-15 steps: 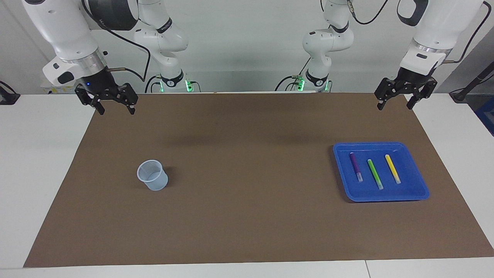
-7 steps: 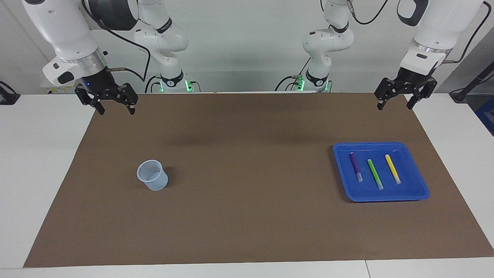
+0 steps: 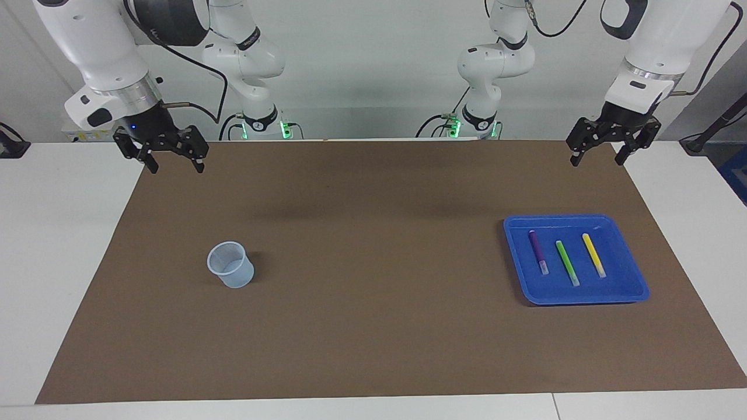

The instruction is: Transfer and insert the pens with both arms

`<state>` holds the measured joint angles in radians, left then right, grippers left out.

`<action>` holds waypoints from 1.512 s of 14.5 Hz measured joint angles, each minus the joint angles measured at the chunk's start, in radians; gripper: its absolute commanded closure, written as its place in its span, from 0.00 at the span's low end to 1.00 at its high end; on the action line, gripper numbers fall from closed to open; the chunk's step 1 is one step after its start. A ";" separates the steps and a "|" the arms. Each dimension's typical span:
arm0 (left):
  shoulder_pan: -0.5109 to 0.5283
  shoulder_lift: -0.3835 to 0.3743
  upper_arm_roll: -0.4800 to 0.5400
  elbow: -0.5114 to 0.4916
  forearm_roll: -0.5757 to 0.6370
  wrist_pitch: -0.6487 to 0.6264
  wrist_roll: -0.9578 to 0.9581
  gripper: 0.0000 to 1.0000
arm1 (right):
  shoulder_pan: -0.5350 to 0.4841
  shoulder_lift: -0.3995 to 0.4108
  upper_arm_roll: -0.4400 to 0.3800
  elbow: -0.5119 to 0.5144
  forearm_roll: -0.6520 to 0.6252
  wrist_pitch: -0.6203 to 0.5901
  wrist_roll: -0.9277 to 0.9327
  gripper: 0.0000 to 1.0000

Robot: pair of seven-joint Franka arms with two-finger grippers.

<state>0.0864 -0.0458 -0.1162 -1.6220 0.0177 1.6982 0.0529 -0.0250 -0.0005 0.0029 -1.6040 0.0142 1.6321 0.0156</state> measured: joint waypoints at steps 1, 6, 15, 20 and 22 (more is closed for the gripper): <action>0.000 0.000 0.000 0.000 0.000 0.000 0.000 0.00 | 0.000 0.000 0.000 0.000 0.000 0.000 0.000 0.00; -0.004 -0.021 -0.022 0.030 -0.008 0.029 0.000 0.00 | 0.000 0.000 0.000 0.000 0.000 0.000 0.000 0.00; -0.010 -0.091 -0.025 -0.039 -0.008 -0.015 -0.001 0.00 | 0.000 0.000 0.000 0.000 0.000 0.000 0.000 0.00; -0.012 -0.094 -0.030 -0.039 -0.008 -0.015 -0.001 0.00 | 0.000 0.000 0.000 0.000 0.000 0.000 0.000 0.00; -0.012 -0.097 -0.029 -0.039 -0.008 -0.015 -0.002 0.00 | 0.000 0.000 0.000 0.000 0.000 0.000 0.000 0.00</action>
<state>0.0741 -0.1425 -0.1449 -1.6615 0.0095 1.6832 0.0509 -0.0248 -0.0005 0.0029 -1.6040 0.0142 1.6321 0.0156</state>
